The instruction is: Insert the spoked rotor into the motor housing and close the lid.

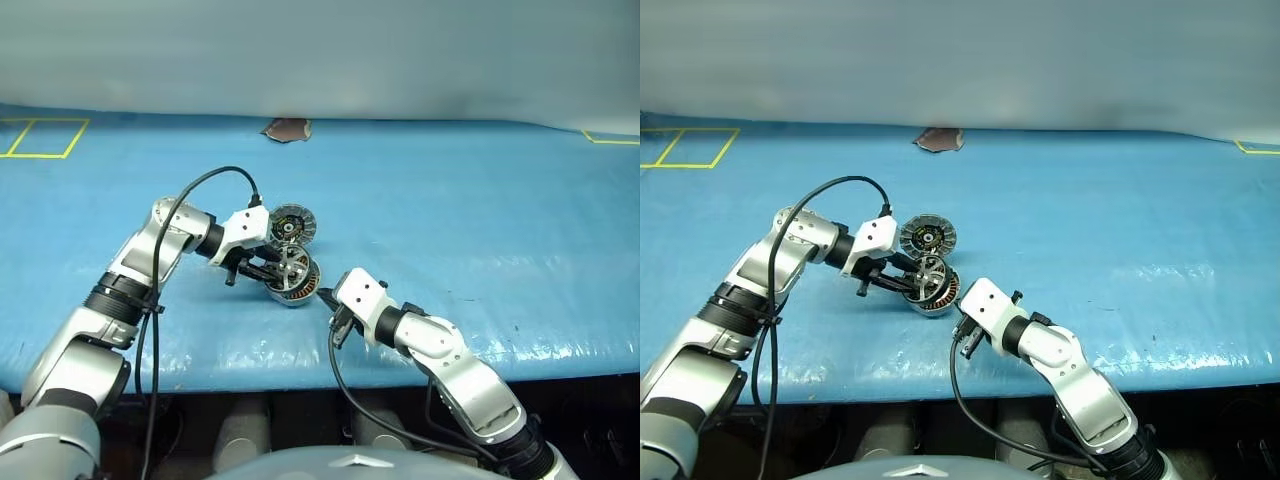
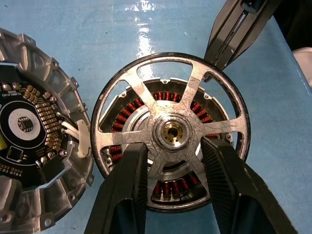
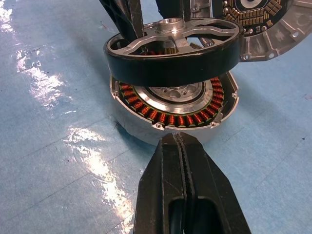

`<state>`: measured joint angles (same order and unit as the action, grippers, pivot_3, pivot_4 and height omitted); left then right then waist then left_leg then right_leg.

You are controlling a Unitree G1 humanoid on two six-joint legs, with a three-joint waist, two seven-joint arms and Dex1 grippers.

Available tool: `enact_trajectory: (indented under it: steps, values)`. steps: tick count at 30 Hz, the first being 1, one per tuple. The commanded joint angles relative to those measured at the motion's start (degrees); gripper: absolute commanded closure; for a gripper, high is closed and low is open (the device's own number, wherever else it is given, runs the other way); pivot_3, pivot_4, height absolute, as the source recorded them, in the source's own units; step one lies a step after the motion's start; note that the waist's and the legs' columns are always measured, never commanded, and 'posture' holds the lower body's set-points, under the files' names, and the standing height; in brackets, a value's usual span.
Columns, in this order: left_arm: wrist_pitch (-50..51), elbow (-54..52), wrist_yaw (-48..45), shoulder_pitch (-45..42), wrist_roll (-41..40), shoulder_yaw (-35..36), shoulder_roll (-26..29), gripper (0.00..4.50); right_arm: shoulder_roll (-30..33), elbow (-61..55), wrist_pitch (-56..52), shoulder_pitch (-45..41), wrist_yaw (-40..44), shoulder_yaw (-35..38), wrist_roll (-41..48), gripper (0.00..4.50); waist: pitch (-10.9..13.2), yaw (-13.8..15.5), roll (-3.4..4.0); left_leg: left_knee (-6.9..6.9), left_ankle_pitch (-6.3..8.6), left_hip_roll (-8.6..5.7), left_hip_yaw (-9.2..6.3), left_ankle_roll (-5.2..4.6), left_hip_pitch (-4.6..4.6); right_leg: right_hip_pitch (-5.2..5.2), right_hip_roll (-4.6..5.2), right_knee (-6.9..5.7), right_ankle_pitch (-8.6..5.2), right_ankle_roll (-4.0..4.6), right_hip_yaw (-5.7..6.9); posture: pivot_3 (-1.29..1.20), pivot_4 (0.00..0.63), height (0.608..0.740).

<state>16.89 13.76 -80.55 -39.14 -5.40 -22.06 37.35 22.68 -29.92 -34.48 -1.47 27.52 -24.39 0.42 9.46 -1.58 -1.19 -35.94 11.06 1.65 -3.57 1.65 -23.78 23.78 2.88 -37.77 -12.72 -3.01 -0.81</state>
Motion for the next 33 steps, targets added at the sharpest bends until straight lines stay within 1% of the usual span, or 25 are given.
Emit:
enact_trajectory:
  steps: [1, 10, 12, 13, 20, 23, 27, 29, 33]
  values:
    - [-1.5, 0.5, -1.0, -1.6, 0.9, -0.3, -0.3, 3.08, -0.3, -2.5, 0.6, 0.1, 0.1, 0.3, 0.4, 4.50, 0.0, 0.0, 0.00, 0.00, 0.00, 0.00, 0.00, 0.00, 0.00, 0.00, 0.00, 0.00, 0.00, 0.00, 0.00, 0.00, 0.150, 0.740]
    - [-2.9, 1.5, -3.0, -2.3, 2.3, -1.9, -0.7, 3.08, -0.5, -2.0, 1.2, -0.2, -0.3, 0.3, -0.2, 4.50, 0.0, -0.1, 0.00, 0.00, 0.00, 0.00, 0.00, 0.00, 0.01, -0.01, 0.00, 0.00, 0.00, 0.00, 0.00, 0.00, 0.150, 0.740]
    - [-4.0, 1.8, -2.7, -2.4, 3.0, -1.8, -0.7, 2.36, -0.5, -2.0, 1.4, -0.1, -0.6, 0.3, -0.5, 4.50, 0.0, -0.1, 0.00, 0.01, 0.00, 0.00, 0.00, 0.00, 0.01, -0.01, -0.01, 0.00, 0.00, 0.00, 0.00, 0.00, 0.150, 0.740]
    - [-3.8, 2.0, -1.9, -2.4, 3.3, -1.5, -0.9, 2.15, -0.5, -2.0, 1.4, -0.2, -0.7, 0.3, -0.6, 4.50, 0.0, -0.1, 0.00, 0.01, 0.00, 0.00, 0.00, 0.00, 0.01, -0.01, -0.01, 0.00, 0.00, 0.00, 0.00, 0.00, 0.150, 0.740]
    - [-3.3, 1.9, -0.4, -2.4, 2.4, 0.1, -1.8, 2.15, -0.5, -1.7, 1.6, -0.3, -1.0, 0.5, -1.2, 4.50, 0.0, 0.0, 0.00, -0.04, 0.00, 0.00, -0.01, 0.00, 0.00, -0.02, -0.01, -0.01, 0.01, -0.02, 0.00, 0.00, 0.150, 0.740]
    - [-2.1, 0.9, -0.3, -2.2, 0.5, 1.7, -2.2, 2.15, -0.5, -1.7, 1.8, -0.4, -1.1, 0.6, -1.6, 4.50, 0.0, 0.0, 0.00, -0.03, 0.00, 0.00, -0.01, 0.00, 0.01, -0.02, -0.01, -0.01, 0.01, -0.02, 0.00, 0.00, 0.150, 0.740]
    - [1.7, -2.4, -0.4, -1.1, -4.4, 5.1, -2.7, 2.15, -0.8, -2.0, 2.1, -0.9, -2.3, 1.7, -2.3, 4.50, 0.0, -0.1, 0.00, -0.04, 0.00, 0.00, -0.01, 0.00, 0.00, -0.02, -0.01, -0.01, 0.01, -0.02, 0.00, 0.00, 0.150, 0.740]
    - [3.1, -5.0, 0.1, 0.3, -5.8, 6.3, -2.0, 2.15, -1.4, -2.3, 2.7, -1.3, -2.1, 2.4, -1.5, 4.50, 0.0, -0.1, 0.00, -0.03, 0.00, 0.00, -0.01, 0.00, 0.00, -0.02, -0.01, -0.01, 0.01, -0.02, 0.00, 0.00, 0.150, 0.740]
    - [3.2, -8.6, 2.2, 3.7, -5.2, 7.2, 0.1, 2.15, -3.5, 0.7, 4.7, -3.2, -1.6, 3.0, -0.5, 4.50, 0.0, -0.6, 0.00, -0.02, 0.00, 0.01, -0.01, 0.00, 0.04, -0.03, -0.01, -0.03, 0.01, -0.02, -0.01, 0.00, 0.150, 0.740]
